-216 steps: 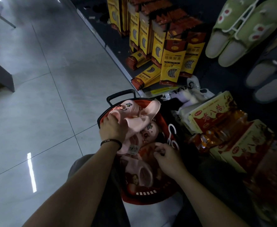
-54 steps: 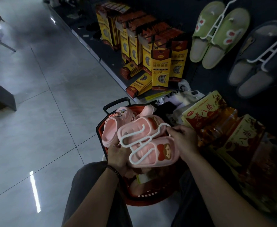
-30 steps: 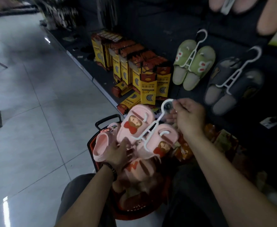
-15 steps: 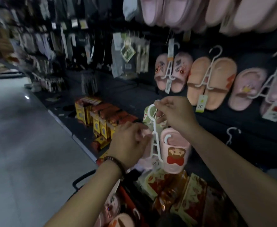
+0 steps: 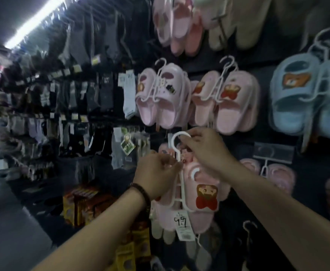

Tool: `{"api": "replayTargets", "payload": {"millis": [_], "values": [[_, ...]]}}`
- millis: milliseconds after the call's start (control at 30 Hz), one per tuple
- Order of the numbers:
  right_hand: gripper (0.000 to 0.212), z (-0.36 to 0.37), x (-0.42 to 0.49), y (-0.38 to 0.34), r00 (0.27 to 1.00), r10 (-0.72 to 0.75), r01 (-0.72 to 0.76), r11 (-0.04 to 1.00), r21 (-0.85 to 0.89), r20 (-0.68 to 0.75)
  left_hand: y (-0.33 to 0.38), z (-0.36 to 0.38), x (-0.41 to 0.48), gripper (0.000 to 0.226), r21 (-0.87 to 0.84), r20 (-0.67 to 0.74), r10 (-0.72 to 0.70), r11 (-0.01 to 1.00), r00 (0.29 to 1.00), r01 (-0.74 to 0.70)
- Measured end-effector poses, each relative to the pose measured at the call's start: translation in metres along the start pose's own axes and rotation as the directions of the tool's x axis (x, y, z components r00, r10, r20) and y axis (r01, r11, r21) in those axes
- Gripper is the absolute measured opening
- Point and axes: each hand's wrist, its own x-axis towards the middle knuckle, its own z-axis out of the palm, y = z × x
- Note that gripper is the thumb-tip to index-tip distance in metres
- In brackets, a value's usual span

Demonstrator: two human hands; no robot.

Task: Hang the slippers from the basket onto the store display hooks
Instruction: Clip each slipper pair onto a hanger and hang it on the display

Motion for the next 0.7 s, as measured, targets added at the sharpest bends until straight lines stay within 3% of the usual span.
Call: {"api": "replayTargets", "payload": {"millis": [167,333,500,567,700], "values": [[0.046,-0.021,0.006,-0.011,0.951,-0.278,0.222,0.920,-0.322,-0.136,0.049,-0.029,0.055,0.035,-0.017,-0.070,0.039,0.999,0.997,-0.041],[0.060,-0.050,0.022,-0.036,0.858,-0.510,0.358,0.680,-0.640,-0.062,0.090,-0.053,0.116,0.033,-0.126,-0.023,0.030,0.991,0.999,-0.033],[0.074,-0.079,0.060,-0.066,0.855,-0.518,0.323,0.527,-0.786,0.004,0.131,-0.069,0.176,0.030,-0.051,-0.111,0.088,0.994,0.990,-0.094],[0.078,-0.092,0.078,-0.073,0.867,-0.499,0.292,0.529,-0.797,-0.014,0.148,-0.069,0.199,0.030,-0.017,-0.152,0.104,0.994,0.983,-0.108],[0.057,-0.115,0.114,-0.080,0.875,-0.477,0.250,0.594,-0.764,-0.085,0.173,-0.055,0.235,0.026,-0.006,-0.165,0.074,0.997,0.984,-0.076]]}}
